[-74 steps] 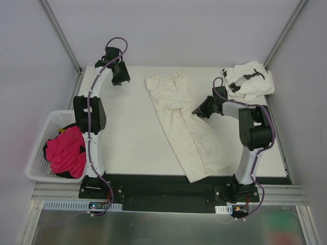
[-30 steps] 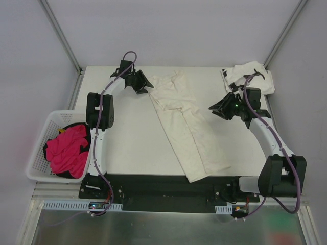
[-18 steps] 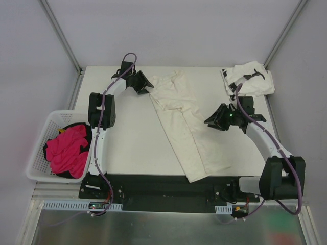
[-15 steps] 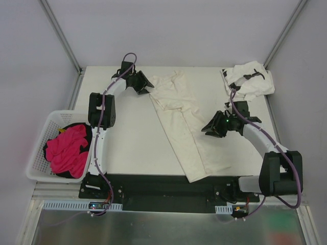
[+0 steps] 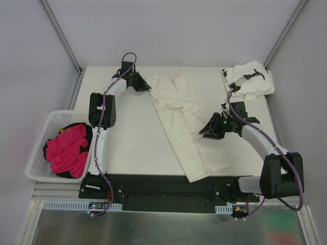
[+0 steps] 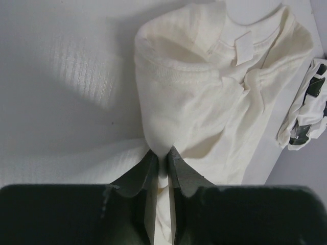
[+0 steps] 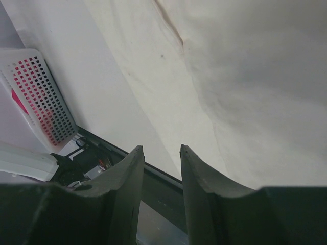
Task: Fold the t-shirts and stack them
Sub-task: Rotate the tshirt 90 degrees
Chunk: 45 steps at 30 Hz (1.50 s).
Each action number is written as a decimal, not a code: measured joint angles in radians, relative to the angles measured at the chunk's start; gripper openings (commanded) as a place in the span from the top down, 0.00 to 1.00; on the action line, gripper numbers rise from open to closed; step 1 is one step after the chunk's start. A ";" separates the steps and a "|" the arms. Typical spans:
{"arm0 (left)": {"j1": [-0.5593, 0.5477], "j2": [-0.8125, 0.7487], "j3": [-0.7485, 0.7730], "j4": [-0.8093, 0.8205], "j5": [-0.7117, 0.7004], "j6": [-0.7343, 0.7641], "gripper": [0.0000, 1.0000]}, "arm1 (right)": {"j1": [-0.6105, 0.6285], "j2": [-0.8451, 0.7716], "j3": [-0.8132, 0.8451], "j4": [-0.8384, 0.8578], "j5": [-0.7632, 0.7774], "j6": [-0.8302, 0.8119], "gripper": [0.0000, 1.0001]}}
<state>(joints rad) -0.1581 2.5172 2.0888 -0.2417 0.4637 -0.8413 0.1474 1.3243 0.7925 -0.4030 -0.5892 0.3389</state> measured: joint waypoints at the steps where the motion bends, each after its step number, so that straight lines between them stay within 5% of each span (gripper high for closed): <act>1: 0.000 0.000 0.002 0.000 -0.001 -0.002 0.94 | -0.001 -0.009 0.000 -0.003 0.001 0.000 0.63; 19: 0.019 0.000 0.023 0.006 -0.005 -0.009 1.00 | -0.049 -0.094 0.000 -0.040 0.028 0.000 0.63; 35: 0.259 -0.080 -0.058 0.016 -0.095 -0.004 1.00 | -0.064 -0.090 -0.023 -0.050 0.029 -0.007 0.62; 39: 0.271 -0.115 -0.076 0.018 -0.106 0.020 0.50 | -0.064 -0.065 -0.023 -0.042 0.027 -0.010 0.62; 45: 0.269 -0.120 -0.080 0.027 -0.067 0.036 0.37 | -0.064 0.007 -0.029 -0.019 0.026 -0.017 0.62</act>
<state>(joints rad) 0.1108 2.3970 2.0090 -0.2146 0.3965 -0.8055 0.0830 1.3312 0.7631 -0.4225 -0.5636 0.3218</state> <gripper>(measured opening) 0.611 0.382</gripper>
